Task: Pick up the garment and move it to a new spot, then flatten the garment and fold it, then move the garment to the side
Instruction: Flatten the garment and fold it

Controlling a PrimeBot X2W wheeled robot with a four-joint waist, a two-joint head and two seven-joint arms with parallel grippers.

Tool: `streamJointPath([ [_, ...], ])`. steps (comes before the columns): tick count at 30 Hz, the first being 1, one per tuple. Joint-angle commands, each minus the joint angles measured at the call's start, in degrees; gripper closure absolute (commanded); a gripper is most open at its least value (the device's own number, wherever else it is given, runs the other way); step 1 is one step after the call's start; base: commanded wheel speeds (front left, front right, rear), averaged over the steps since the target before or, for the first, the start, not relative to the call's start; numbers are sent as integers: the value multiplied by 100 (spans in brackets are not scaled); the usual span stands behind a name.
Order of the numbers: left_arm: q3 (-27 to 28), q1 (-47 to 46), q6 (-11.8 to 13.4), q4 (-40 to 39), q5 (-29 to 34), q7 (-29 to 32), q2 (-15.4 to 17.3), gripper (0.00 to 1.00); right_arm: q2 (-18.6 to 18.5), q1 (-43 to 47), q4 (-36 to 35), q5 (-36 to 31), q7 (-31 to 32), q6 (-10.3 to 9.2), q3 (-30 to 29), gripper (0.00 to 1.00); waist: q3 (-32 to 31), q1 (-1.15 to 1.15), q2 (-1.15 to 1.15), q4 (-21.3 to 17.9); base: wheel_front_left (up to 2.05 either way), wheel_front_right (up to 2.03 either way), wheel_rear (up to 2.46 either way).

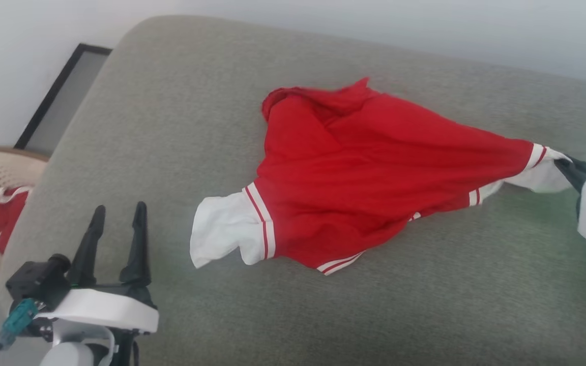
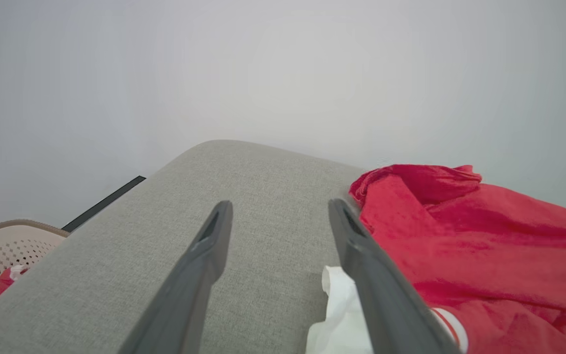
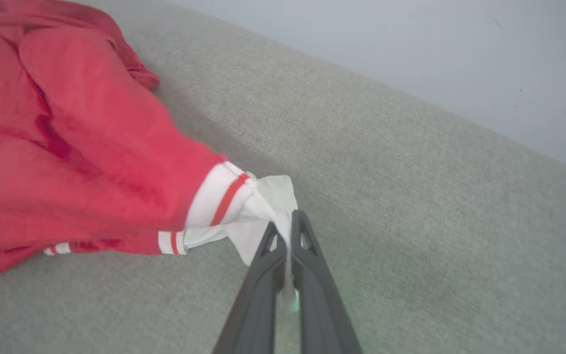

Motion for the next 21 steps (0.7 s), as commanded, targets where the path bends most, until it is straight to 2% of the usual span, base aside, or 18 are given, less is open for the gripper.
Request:
streamJointPath([
  [1,32,60,13,-37,-66,4,39,0,-47,135,-118,51,94,-8,-103,100,-69,0,0,-122,0,0,0],
  [12,247,329,113,-211,-138,47,240,0,-51,1136,-1366,267,1268,-8,-1066,100,-254,0,0,-646,0,0,0],
  [21,293,387,121,-298,-157,70,327,0,369,2289,-2688,382,2329,-8,-2187,100,-267,0,0,-894,0,0,0],
])
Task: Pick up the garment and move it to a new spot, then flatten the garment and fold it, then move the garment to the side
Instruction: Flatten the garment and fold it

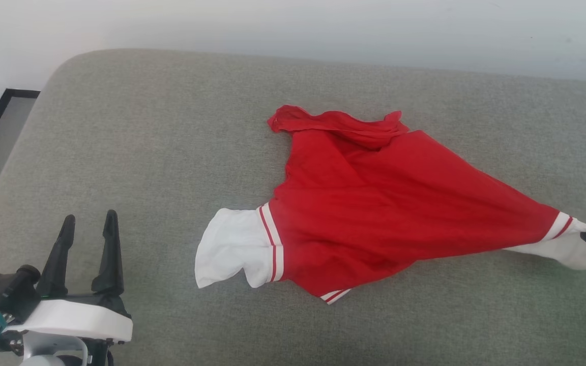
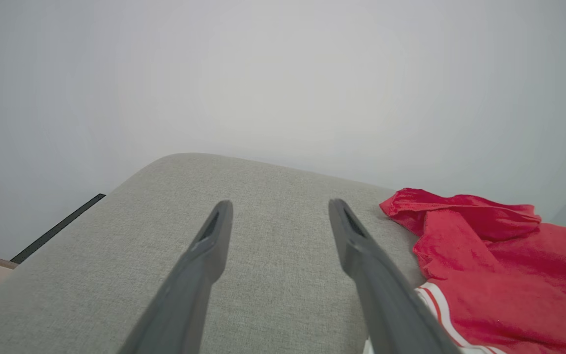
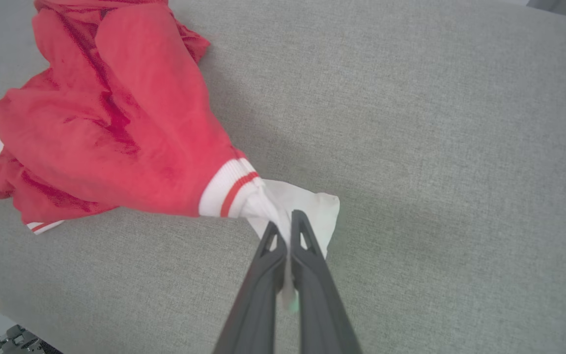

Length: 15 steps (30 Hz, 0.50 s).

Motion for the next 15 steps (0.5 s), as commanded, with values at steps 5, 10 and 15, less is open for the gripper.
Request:
streamJointPath([
  [5,-20,12,1,-12,-11,17,45,0,357,196,-401,-202,39,-8,-324,100,34,0,0,-49,0,0,0],
  [10,-120,-106,-42,17,48,30,64,0,519,-104,-3,-395,-229,-7,-181,100,78,0,0,-2,0,0,0],
  [15,-198,-193,-74,55,71,28,63,0,465,-446,699,-561,-490,-6,264,100,119,0,0,101,0,0,0],
])
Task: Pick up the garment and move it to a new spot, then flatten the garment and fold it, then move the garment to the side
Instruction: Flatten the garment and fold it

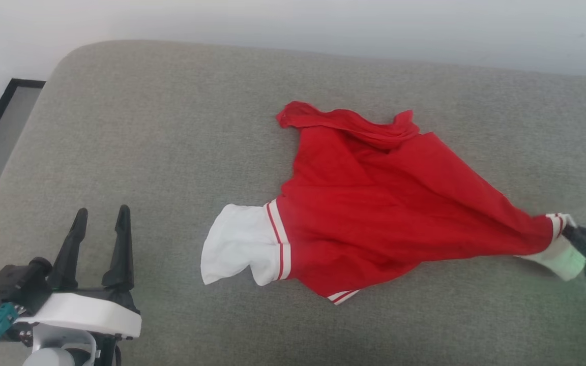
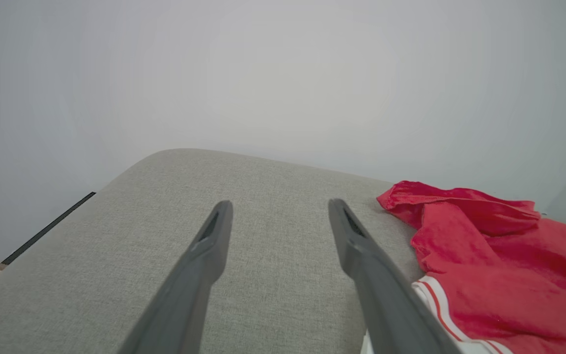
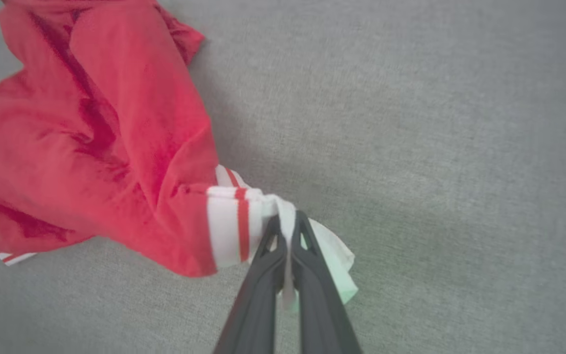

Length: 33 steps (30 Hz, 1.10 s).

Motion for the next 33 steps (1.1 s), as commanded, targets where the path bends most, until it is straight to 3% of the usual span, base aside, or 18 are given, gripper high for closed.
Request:
streamJointPath([
  [1,-17,-76,-19,17,68,-3,18,0,-11,-152,242,-3,-100,-2,132,100,17,0,0,49,0,0,0],
  [11,-162,-187,-48,35,75,26,-2,0,-134,-874,1897,176,-594,-1,975,100,107,0,0,191,0,0,0],
  [13,-198,-230,-49,32,81,43,1,0,-185,-992,2091,233,-682,-1,1113,73,124,0,0,201,0,0,0],
  [14,-206,-251,-44,34,80,59,4,0,-201,-1058,2162,270,-757,-1,1143,15,131,0,0,199,0,0,0],
  [15,-213,-270,-44,27,73,63,10,0,-221,-1115,2236,289,-808,-1,1188,0,139,0,0,193,0,0,0],
  [24,-396,-407,-162,-33,-14,393,80,0,-480,-1432,2255,555,-1254,-1,1391,0,198,0,0,38,0,0,0],
  [33,-834,-517,-271,-263,48,1140,210,0,-444,-1508,1636,422,-2176,-1,1021,0,272,0,0,-283,0,0,0],
])
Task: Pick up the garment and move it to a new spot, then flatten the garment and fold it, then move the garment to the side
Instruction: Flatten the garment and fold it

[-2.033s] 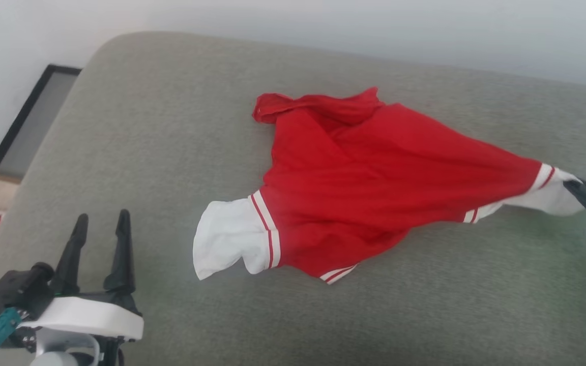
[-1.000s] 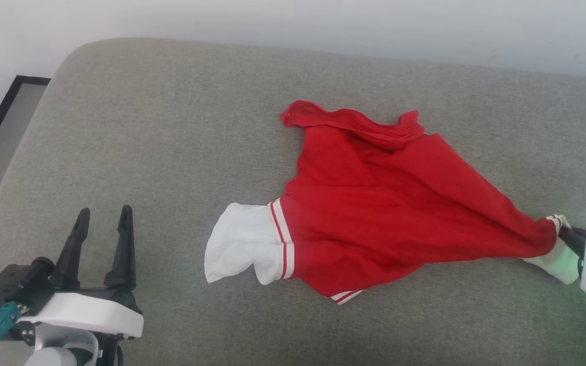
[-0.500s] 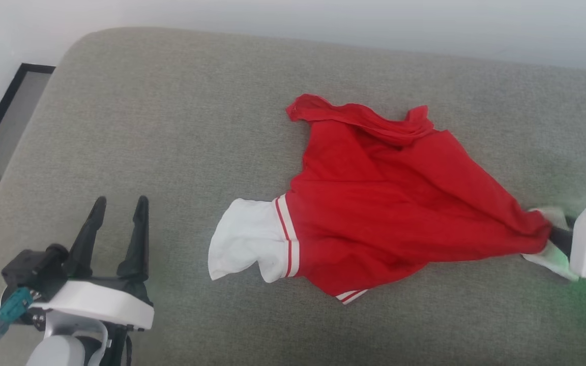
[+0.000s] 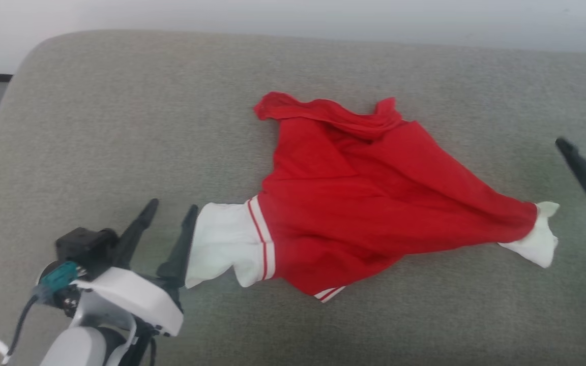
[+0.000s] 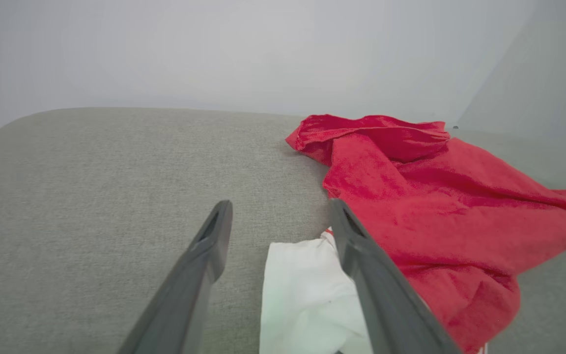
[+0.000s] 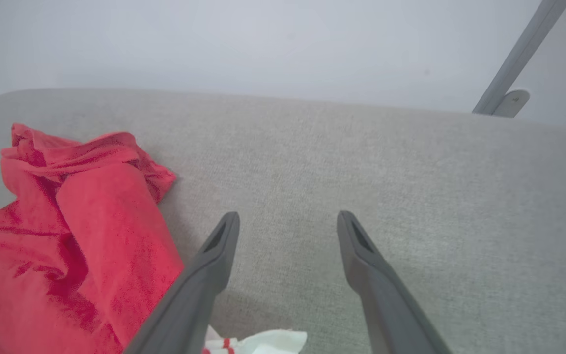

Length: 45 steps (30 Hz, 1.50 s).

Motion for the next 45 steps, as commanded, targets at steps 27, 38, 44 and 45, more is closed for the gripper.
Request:
streamJointPath([
  [27,-922,-2368,-451,1134,-332,2916,429,0,1567,867,-1500,-1128,-1479,-2,-842,0,286,0,0,-1451,0,0,0],
  [38,-1329,-3351,-470,2524,-268,3996,450,0,1704,753,-1593,-974,-1505,-1,-786,0,703,0,0,-1814,0,0,0],
  [44,-1790,-3639,-543,3522,-198,4664,237,100,1736,670,-1511,-904,-1580,-2,-726,0,895,0,0,-1853,0,0,0],
  [45,-1815,-3714,-546,3618,-203,4690,216,100,1734,643,-1495,-905,-1595,-1,-723,0,915,0,0,-1853,0,0,0],
])
